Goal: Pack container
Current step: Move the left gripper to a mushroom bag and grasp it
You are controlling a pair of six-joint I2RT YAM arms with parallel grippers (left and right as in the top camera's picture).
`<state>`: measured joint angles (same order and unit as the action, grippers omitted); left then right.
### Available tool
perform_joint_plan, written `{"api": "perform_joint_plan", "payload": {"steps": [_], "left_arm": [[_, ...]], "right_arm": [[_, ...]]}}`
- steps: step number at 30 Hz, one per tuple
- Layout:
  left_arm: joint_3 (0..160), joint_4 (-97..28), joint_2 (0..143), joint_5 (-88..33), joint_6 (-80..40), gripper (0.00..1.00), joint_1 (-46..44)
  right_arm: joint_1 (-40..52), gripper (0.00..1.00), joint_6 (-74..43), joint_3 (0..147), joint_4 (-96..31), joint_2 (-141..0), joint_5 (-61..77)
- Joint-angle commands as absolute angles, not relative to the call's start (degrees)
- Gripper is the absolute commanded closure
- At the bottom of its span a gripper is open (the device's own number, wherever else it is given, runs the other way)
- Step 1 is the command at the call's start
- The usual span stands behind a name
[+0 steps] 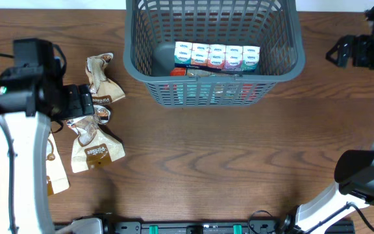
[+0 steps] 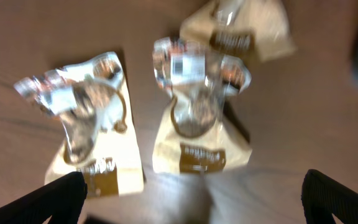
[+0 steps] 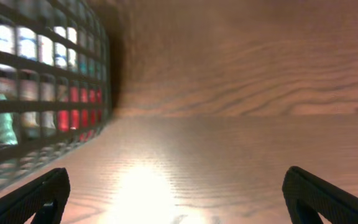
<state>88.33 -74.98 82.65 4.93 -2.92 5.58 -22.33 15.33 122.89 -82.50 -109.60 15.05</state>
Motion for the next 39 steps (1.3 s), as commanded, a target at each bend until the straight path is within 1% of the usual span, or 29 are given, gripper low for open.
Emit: {"api": "perform_joint_plan", "payload": {"steps": [1,3,4,5,6,12,18,22,27,31,32,34,35,37,38,39], "left_arm": [[89.08,-76.27,86.08,5.41,-2.26,0.01,5.89],[88.42,-75.61,87.70,5.19,-2.26,0.01,5.87],[87.74,-74.74,88.36,5.19,-2.26,0.03,5.89],[86.96,-73.84,88.71,5.19,-2.28,0.10,5.89],[85.21,-71.94,88.92,5.19,-2.55,0.13,5.89],[74.39,-62.59,88.95,3.95,-3.97,0.12,5.89],[60.99,-51.07,88.95,0.58,-5.06,0.12,5.87],[54.85,-45.25,88.97,0.49,-5.06,0.12,5.89],[49.56,-37.50,89.80,0.54,-5.65,0.13,5.89],[48.80,-34.74,91.96,0.62,-5.72,0.13,5.89],[48.80,-33.98,92.55,0.67,-5.72,0.14,5.89],[48.80,-32.23,93.89,0.67,-5.74,0.21,5.89],[48.80,-31.48,94.52,0.67,-5.76,0.26,5.89],[48.82,-30.46,95.70,0.64,-6.52,0.34,5.89],[48.82,-30.30,96.01,0.64,-6.57,0.42,5.89],[48.82,-30.30,96.14,0.64,-6.57,0.54,5.89]], "right_arm": [[-22.41,0.01,14.35,115.50,-79.24,-109.43,15.88],[-22.41,0.01,14.37,111.57,-76.99,-109.43,15.88],[-22.39,0.01,14.37,109.86,-75.90,-109.43,15.90],[-22.35,0.01,14.37,108.22,-74.87,-109.43,15.90],[-22.31,0.01,14.37,106.48,-73.71,-109.43,15.88],[-22.09,0.01,14.41,102.41,-71.75,-109.43,15.88],[-22.04,0.01,14.66,102.26,-71.59,-109.40,15.90],[-21.91,0.01,15.07,102.26,-71.90,-109.40,15.92],[-21.26,0.01,15.14,102.26,-72.64,-109.40,15.92],[-20.29,0.01,15.31,102.26,-73.08,-109.40,15.92],[-19.99,0.01,15.31,102.26,-73.06,-109.40,15.92],[-19.46,0.01,15.46,102.26,-73.06,-109.40,15.90],[-19.27,0.01,15.46,102.26,-73.06,-109.40,15.88],[-18.85,0.01,15.46,102.26,-73.10,-109.40,15.88],[-18.70,0.01,15.46,102.26,-73.08,-109.40,15.88],[-18.59,0.01,15.46,102.26,-73.08,-109.40,15.88]]}}
